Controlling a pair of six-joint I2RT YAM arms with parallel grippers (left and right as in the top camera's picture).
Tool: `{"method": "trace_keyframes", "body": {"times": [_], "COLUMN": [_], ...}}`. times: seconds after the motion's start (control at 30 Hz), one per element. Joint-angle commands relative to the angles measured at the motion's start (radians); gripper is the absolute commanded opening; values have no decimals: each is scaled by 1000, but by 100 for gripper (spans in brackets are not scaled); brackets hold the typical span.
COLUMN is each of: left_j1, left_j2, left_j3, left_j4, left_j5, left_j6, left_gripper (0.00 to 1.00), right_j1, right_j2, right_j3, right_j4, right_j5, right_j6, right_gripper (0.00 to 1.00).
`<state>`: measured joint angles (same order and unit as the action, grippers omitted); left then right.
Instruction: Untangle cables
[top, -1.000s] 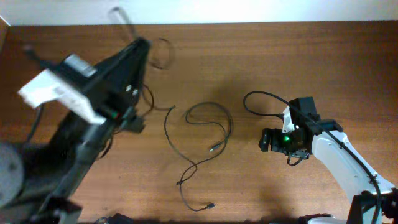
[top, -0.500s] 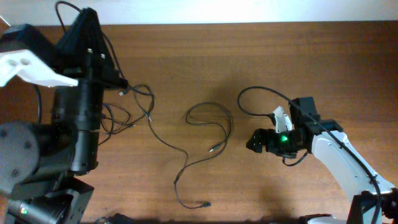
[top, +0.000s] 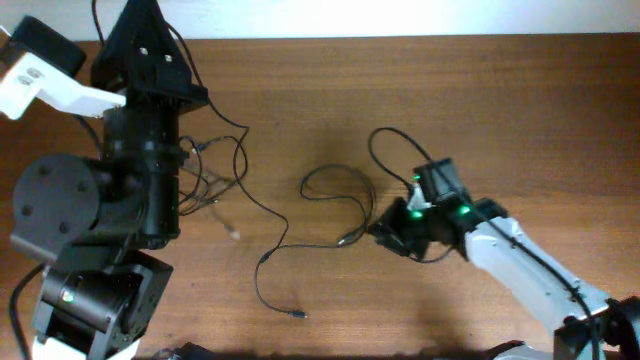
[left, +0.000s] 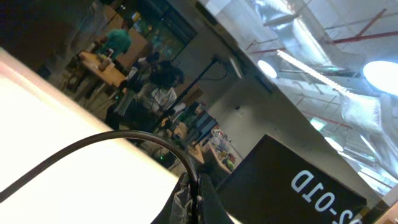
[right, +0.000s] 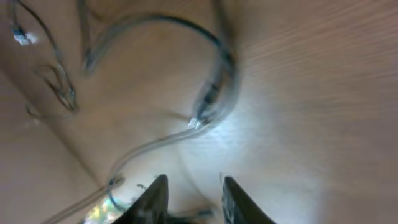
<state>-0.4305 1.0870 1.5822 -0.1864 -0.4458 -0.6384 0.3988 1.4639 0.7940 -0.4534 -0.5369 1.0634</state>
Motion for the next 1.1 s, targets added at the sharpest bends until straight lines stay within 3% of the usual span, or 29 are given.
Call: {"method": "trace_keyframes", "body": {"times": [0.0, 0.1, 0.23, 0.3, 0.37, 0.5, 0.7, 0.9, 0.97, 1.07], "left_j1": [1, 1, 1, 1, 2, 2, 2, 1, 1, 1], "left_j2": [13, 13, 13, 8, 0, -14, 4, 51, 77, 117], "left_j3": [8, 8, 8, 8, 8, 8, 8, 8, 8, 8], "left_j4": [-38, -106, -127, -146, -146, -209, -388, -565, -624, -666], "left_j5": [-8, -6, 38, 42, 37, -53, -94, -75, -21, 147], "left_j6": [-32, -32, -65, -148, -147, -146, -146, -146, -146, -75], "left_gripper": [0, 0, 0, 0, 0, 0, 0, 0, 0, 0], "right_j1": [152, 295, 461, 499, 497, 439, 221, -109, -221, -407], "right_j2": [3, 10, 128, 249, 301, 323, 323, 321, 321, 321], "right_j3": [1, 1, 1, 1, 1, 1, 1, 1, 1, 1], "right_j4": [101, 145, 364, 478, 488, 449, 259, 37, -41, -130], "right_j5": [203, 376, 531, 530, 531, 518, 368, 256, 256, 256], "right_j6": [294, 492, 499, 499, 501, 501, 452, 301, 299, 114], "right_gripper": [35, 52, 55, 50, 47, 27, 4, 4, 4, 4]}}
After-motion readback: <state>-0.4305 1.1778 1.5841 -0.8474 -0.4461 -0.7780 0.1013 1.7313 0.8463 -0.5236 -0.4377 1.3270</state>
